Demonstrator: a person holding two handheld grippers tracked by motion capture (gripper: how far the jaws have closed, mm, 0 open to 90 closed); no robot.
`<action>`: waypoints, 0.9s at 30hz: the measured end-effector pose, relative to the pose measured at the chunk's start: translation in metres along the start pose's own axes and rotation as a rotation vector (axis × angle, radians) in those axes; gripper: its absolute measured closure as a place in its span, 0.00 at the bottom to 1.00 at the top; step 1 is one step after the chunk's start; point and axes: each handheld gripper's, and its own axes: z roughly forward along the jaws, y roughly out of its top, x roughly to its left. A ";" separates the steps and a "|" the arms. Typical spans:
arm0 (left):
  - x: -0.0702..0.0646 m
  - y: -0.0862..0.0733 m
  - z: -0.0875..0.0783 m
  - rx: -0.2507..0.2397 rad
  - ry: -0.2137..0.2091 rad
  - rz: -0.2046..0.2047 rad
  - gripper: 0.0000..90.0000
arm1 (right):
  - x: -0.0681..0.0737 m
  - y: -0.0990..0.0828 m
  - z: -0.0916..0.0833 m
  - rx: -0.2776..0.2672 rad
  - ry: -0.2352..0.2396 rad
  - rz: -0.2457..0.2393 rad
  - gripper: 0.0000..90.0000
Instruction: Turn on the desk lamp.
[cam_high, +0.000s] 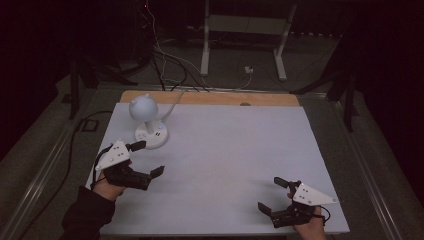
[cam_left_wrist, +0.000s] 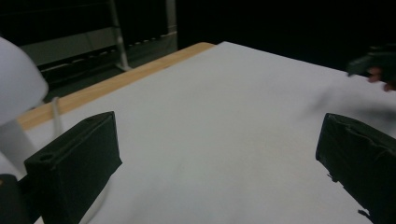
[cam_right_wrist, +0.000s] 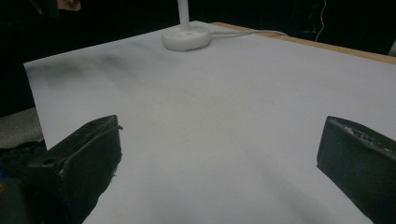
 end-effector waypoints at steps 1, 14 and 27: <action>0.001 0.001 0.001 0.001 0.010 -0.004 0.00 | 0.000 0.000 0.000 0.001 0.000 -0.001 0.00; 0.013 0.003 0.023 0.026 0.107 -0.040 0.00 | -0.001 -0.001 0.001 0.009 0.001 -0.002 0.00; 0.026 0.004 0.047 0.044 0.280 -0.088 0.00 | -0.002 -0.001 0.001 0.007 -0.002 0.008 0.00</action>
